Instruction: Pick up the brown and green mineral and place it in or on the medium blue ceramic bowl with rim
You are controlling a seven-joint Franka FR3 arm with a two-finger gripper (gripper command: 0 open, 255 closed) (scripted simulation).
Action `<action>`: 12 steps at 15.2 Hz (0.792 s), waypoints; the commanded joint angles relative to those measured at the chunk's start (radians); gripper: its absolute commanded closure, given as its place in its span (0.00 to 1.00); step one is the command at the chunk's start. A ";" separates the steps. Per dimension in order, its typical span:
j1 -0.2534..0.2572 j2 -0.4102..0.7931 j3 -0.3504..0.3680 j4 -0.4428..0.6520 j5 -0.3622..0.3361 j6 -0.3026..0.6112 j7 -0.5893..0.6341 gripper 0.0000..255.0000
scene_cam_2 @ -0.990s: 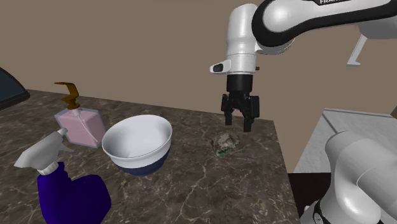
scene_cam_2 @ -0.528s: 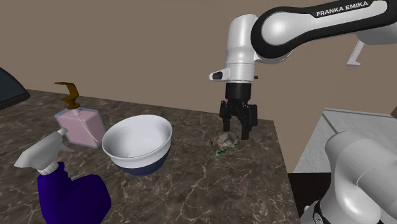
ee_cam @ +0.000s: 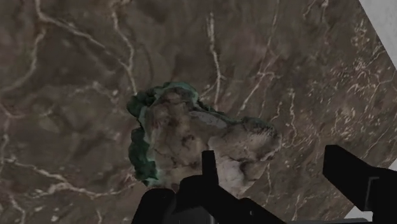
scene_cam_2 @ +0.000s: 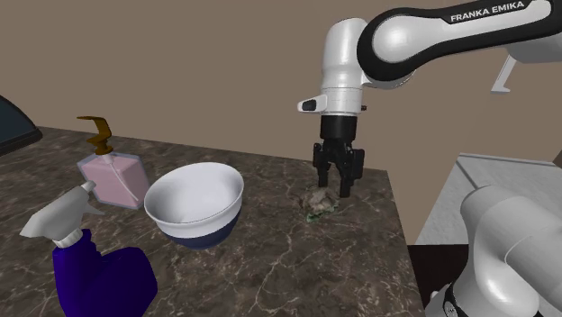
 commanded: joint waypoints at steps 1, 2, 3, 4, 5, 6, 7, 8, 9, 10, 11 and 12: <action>0.006 0.008 0.001 -0.017 0.008 -0.004 0.000 1.00; 0.008 0.012 -0.001 -0.011 0.009 -0.006 -0.002 1.00; 0.006 0.010 -0.001 -0.012 0.007 -0.008 -0.003 1.00; 0.003 0.009 -0.006 -0.011 0.003 -0.010 -0.008 1.00; 0.003 0.011 -0.009 -0.017 0.002 -0.003 -0.011 1.00; 0.005 0.012 -0.004 -0.018 0.005 0.000 -0.006 1.00; 0.004 0.013 -0.009 -0.020 0.003 0.002 -0.011 1.00; -0.001 0.002 -0.007 0.001 0.001 0.002 -0.009 1.00; -0.001 0.002 -0.007 0.001 0.001 0.002 -0.009 0.00; -0.004 -0.066 -0.026 -0.040 -0.061 0.051 -0.142 0.00; -0.001 -0.132 -0.055 -0.076 -0.122 0.100 -0.277 0.00; 0.007 -0.195 -0.094 -0.106 -0.180 0.149 -0.416 0.00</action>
